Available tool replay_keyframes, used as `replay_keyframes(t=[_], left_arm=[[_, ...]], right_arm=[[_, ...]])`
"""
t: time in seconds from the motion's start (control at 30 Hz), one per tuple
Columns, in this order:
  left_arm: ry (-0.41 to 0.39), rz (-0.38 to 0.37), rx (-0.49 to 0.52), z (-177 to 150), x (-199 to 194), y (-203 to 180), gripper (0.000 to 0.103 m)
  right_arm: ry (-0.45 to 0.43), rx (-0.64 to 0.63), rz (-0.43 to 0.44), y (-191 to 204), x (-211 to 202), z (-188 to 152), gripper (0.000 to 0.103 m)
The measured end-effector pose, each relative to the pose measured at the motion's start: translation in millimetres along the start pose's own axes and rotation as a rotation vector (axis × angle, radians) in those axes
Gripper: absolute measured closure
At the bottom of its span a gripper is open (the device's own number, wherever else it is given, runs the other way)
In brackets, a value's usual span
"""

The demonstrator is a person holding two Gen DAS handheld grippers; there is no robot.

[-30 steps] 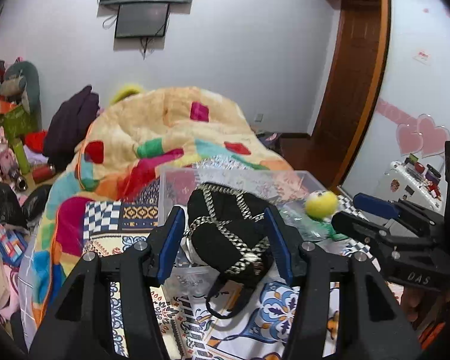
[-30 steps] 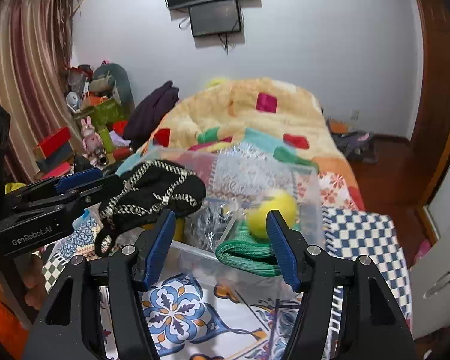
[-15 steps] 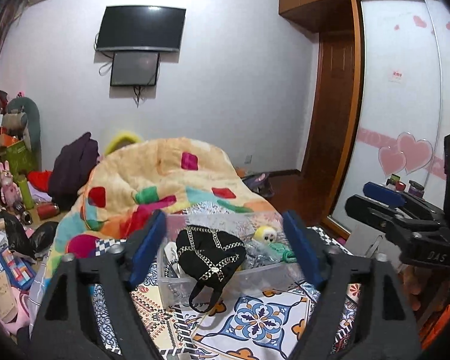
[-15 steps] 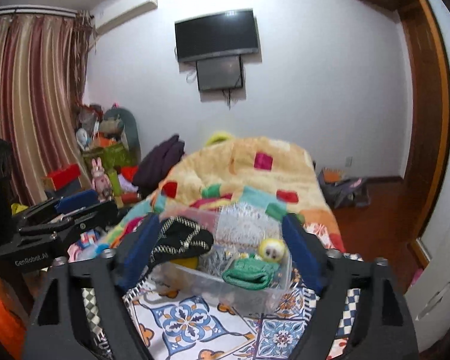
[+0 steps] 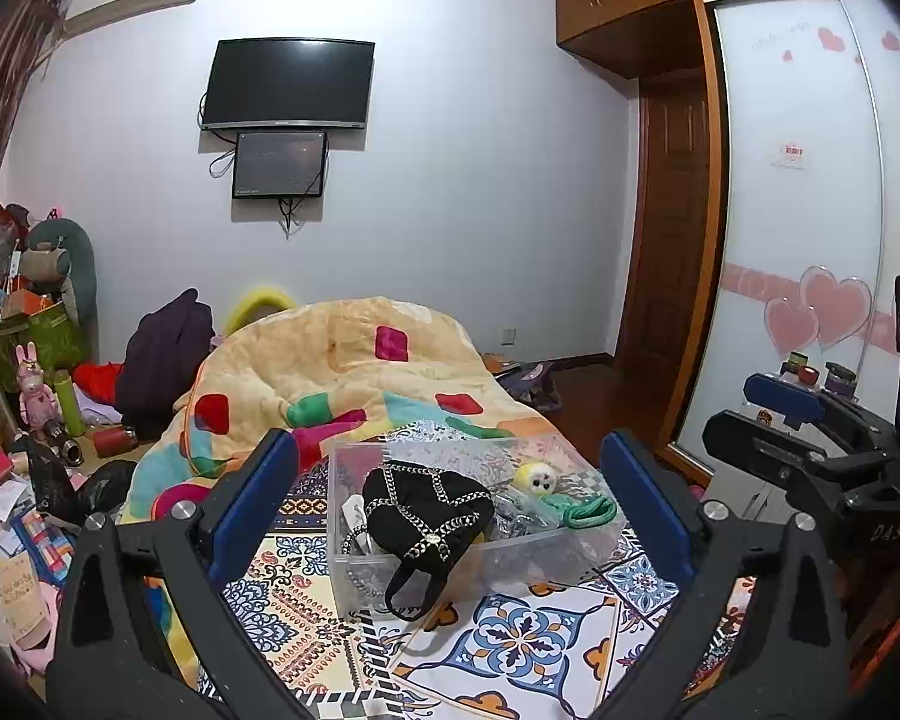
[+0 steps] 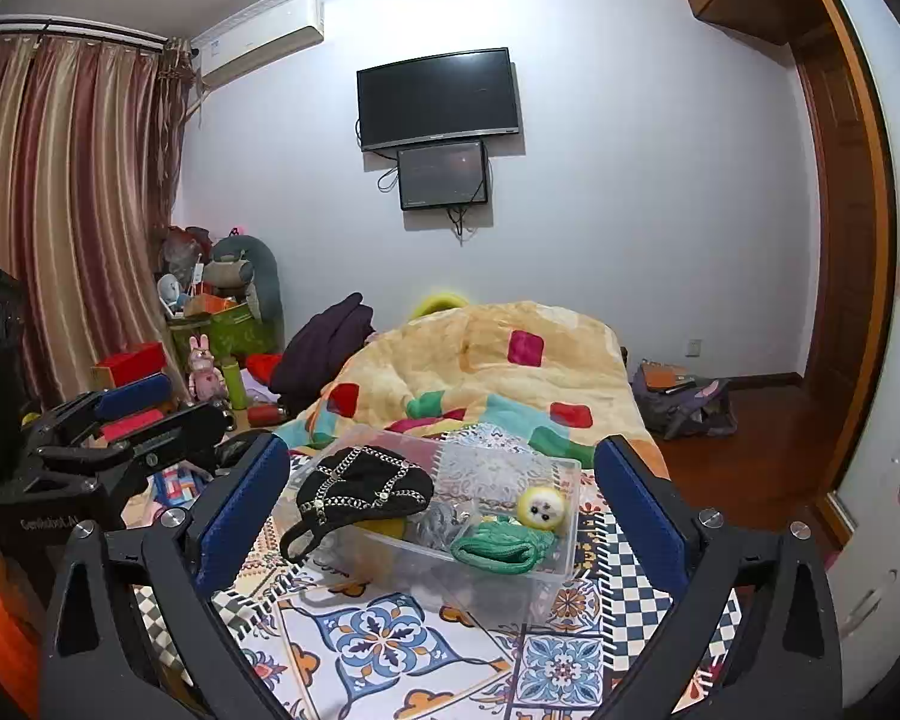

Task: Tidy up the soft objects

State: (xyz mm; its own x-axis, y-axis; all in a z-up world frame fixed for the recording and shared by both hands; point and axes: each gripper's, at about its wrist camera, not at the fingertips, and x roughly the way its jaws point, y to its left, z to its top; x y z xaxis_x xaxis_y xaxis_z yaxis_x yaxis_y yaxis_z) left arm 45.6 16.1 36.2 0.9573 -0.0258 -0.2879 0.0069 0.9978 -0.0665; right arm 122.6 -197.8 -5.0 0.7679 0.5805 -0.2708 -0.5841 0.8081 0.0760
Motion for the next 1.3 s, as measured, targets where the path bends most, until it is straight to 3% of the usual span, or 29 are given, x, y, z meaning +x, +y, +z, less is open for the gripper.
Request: replay_keyframes(t=[1.3], left_arm=[[-0.004, -0.004, 0.006, -6.4, -1.5, -4.9, 0.000]], right_arm=[[-0.008, 0.004, 0.009, -2.4, -7.3, -3.2, 0.001]])
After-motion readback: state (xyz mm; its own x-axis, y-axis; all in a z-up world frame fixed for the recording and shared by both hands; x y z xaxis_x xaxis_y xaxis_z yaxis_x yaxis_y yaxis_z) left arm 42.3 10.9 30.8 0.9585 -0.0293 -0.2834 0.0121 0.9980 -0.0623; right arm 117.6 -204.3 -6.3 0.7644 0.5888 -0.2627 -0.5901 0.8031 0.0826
